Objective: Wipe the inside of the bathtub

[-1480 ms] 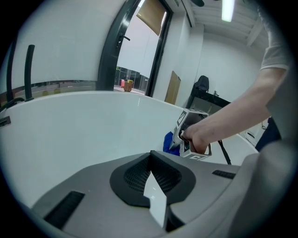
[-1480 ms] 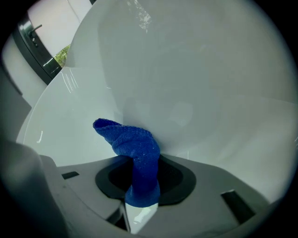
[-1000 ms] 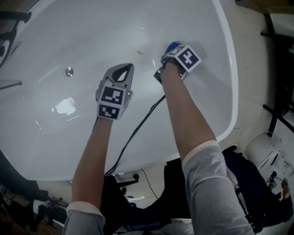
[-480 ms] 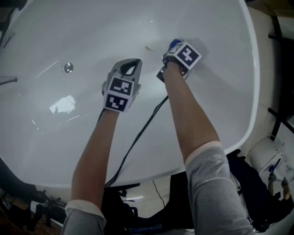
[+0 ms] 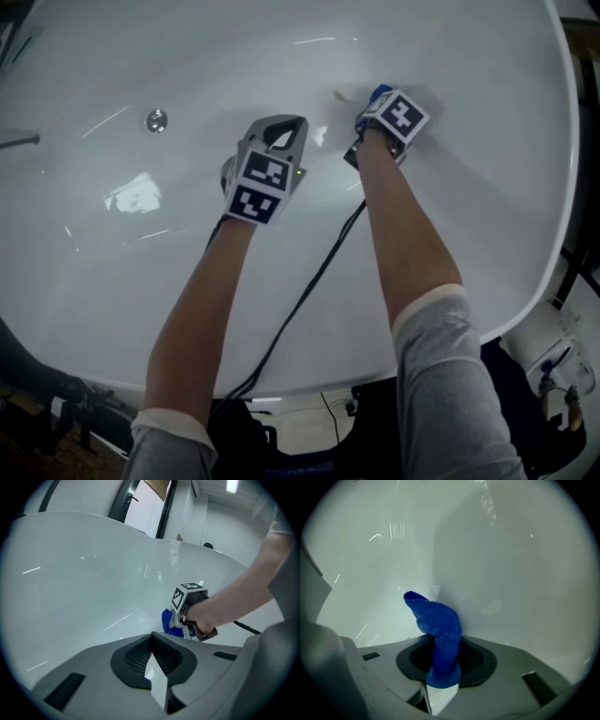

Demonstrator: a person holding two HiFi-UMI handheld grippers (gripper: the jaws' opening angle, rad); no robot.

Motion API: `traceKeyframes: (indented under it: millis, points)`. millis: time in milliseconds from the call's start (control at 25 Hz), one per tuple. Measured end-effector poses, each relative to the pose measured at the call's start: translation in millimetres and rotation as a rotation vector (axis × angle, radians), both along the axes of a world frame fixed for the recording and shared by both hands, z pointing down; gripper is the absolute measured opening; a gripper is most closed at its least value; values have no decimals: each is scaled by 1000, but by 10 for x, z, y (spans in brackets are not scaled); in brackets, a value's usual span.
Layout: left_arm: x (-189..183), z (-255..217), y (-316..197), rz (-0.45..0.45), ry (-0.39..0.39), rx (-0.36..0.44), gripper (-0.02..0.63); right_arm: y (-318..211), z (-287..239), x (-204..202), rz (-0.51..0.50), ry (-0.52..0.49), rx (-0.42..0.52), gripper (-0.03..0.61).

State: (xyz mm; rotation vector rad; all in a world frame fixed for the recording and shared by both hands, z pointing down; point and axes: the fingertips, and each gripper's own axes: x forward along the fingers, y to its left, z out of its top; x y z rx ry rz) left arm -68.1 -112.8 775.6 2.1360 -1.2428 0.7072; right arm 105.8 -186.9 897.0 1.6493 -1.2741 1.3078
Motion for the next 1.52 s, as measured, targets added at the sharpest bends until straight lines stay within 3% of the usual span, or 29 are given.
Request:
traceKeyframes:
  millis: [400,880,1080,1520]
  points:
    - [-28,296,-75,-18,14,-3,2,-17,373,-127,-157,109,22,120]
    - [-353,464,115,-58,-16,-18,2,2,405,-325,-493,252,3,114]
    - [-422,432,195,-76,-15,-15,2,180,379,-523,-576,211,-40,110]
    - [-618,550,298,-101,-11,-36,2,201,441,-1118,-765,201,-23,110]
